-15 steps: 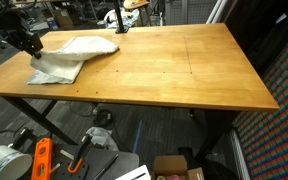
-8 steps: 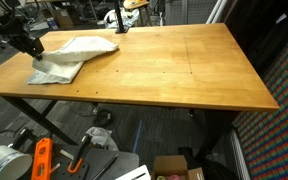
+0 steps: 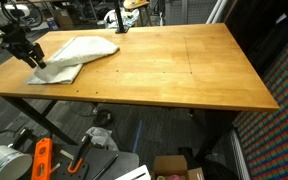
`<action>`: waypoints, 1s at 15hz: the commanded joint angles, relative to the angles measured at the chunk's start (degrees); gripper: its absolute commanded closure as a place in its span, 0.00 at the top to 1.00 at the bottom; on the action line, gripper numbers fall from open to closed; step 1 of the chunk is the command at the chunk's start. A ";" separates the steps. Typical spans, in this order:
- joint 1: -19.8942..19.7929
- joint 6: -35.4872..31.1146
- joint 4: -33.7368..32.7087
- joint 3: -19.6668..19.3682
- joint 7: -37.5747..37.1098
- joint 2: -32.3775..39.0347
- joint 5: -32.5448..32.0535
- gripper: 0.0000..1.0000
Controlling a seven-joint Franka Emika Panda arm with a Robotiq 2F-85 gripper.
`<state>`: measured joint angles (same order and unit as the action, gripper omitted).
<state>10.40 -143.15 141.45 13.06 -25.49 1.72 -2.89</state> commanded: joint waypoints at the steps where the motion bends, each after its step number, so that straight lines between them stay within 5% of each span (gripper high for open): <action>1: 1.09 4.09 -0.52 0.57 13.00 -2.61 13.21 0.86; 3: 1.54 8.93 -0.67 0.84 22.44 -4.94 22.50 1.00; 8: 1.48 19.25 -0.46 -2.70 43.79 -10.48 35.94 1.00; 15: -3.07 18.33 -10.36 -11.27 53.82 -3.82 44.14 1.00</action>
<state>9.71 -125.21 137.86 4.33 25.58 -7.70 38.54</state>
